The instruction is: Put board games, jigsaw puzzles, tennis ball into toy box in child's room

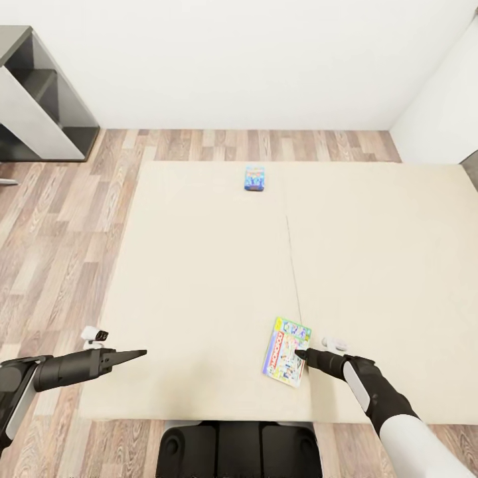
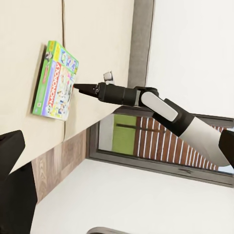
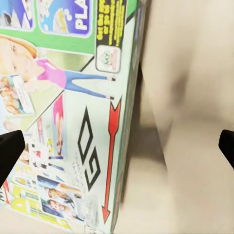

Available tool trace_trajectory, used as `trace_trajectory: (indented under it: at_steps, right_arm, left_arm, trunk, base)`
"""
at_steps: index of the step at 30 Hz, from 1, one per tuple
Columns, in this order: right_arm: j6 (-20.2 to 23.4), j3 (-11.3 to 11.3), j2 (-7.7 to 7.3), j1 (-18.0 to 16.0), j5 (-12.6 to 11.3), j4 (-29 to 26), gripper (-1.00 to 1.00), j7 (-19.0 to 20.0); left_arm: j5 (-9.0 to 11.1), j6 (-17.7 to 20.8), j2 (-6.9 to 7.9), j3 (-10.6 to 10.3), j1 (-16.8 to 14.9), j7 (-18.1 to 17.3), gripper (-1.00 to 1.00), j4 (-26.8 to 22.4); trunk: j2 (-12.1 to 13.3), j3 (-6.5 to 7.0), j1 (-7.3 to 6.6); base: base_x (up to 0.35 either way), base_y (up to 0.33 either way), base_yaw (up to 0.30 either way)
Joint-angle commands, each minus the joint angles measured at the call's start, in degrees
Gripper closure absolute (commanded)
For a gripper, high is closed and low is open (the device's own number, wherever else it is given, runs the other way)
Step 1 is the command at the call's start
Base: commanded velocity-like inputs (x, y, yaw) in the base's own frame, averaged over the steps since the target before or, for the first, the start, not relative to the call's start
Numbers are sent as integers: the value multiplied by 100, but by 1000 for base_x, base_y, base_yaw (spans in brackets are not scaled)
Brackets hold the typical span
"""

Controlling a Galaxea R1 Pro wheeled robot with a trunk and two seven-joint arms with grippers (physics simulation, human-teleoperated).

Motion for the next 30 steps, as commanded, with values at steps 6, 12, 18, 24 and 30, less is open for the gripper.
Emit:
trace_trajectory:
  at_steps: [6, 12, 18, 24, 30]
  right_arm:
    - [21, -14, 45, 6, -4, -13, -100, 1]
    - [19, -3, 61, 7, -5, -14, -100, -1]
    - [12, -1, 62, 8, -8, -14, -100, 5]
    - [15, -6, 63, 8, -9, -19, -100, 7]
    - [33, -11, 72, 8, -9, -61, -100, 14]
  left_arm:
    - [-2, 60, 1, -1, -1, -22, -100, -1]
    - [-2, 60, -1, -1, -2, -22, -100, -1]
    - [1, 60, 1, -1, -2, -22, -100, -1]
    - [-2, 60, 2, 2, -1, -22, -100, -1]
    - [-2, 60, -1, 0, -1, -22, -100, -1]
  trunk:
    - [-9, -63, 3]
    - [-9, -85, 3]
    - [-9, -87, 3]
    - [-9, -87, 3]
    - [-9, -87, 3]
  base:
    - [0, 0, 0]
    - [0, 0, 0]
    - [0, 0, 0]
    - [0, 0, 0]
    - [0, 0, 0]
